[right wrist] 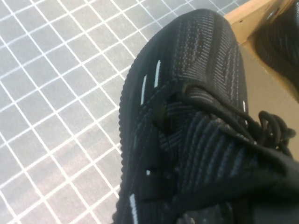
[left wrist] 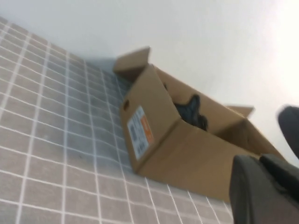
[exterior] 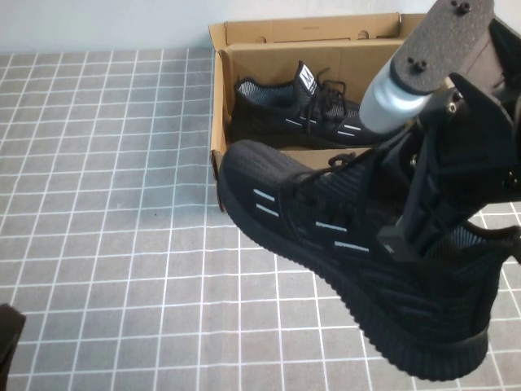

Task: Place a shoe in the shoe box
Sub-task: Hand over the shoe

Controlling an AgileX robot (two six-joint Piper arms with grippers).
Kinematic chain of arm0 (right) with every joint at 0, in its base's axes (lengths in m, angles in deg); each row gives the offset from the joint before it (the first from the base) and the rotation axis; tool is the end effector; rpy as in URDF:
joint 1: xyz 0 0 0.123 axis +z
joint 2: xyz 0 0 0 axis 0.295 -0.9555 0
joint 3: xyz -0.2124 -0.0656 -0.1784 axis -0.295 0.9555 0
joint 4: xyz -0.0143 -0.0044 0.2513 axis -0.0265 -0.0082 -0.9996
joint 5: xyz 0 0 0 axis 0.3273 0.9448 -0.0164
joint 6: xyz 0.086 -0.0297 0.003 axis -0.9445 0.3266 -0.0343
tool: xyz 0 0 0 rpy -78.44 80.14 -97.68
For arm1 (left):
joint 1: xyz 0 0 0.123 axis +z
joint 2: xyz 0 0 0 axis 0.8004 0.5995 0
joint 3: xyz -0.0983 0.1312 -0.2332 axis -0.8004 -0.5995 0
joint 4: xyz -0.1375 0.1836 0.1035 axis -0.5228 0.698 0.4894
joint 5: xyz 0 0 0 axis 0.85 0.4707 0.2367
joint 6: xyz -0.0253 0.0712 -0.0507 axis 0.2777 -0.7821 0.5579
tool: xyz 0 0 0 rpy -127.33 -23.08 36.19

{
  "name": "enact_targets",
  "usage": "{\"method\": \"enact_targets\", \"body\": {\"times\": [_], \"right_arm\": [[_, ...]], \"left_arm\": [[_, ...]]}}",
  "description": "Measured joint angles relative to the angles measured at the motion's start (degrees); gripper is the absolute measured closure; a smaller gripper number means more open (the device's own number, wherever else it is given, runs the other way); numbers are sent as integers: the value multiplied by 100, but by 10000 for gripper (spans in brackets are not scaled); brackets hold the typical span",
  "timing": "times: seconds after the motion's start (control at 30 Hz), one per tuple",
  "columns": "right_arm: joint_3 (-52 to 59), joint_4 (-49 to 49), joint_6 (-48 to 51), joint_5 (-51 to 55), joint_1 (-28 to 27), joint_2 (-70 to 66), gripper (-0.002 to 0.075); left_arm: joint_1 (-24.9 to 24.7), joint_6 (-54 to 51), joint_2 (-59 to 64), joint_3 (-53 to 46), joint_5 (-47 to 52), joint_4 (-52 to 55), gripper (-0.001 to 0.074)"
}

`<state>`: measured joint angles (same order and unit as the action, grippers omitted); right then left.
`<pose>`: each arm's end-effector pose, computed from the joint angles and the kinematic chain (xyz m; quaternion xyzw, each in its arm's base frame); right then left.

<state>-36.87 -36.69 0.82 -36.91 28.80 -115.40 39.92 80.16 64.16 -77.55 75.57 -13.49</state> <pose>0.1715 0.1781 0.4064 -0.4211 0.8024 0.1355 0.4006 0.0502 -0.0200 0.2297 -0.0762 0.7030 -0.2925 0.6437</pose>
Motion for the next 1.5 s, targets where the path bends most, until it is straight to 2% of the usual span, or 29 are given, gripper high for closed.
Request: {"method": "enact_targets", "body": {"times": [0.23,0.43,0.63,0.93,1.27,1.5], "right_arm": [[-29,42,-256,-50,0,0,732],[-78,325,-279,-50,0,-24,732],[-120,642,-301,-98,-64,-248,732],[-986,642,-238,233,-694,-859,732],[-1865,564,67,374,-1514,-1679,732],[-2508,-656,1552,738,-2016,-2156,732]], "left_arm": [[-26,-774,1720,1734,1833,0,736],[-26,-2672,3408,3300,3060,-309,736],[-26,-4176,4927,4586,3569,-1160,736],[-26,-5427,6760,5965,3927,-1606,736],[-26,-6397,8145,7216,5050,-2484,736],[-26,-6705,8805,8072,5841,-2520,736]]}}
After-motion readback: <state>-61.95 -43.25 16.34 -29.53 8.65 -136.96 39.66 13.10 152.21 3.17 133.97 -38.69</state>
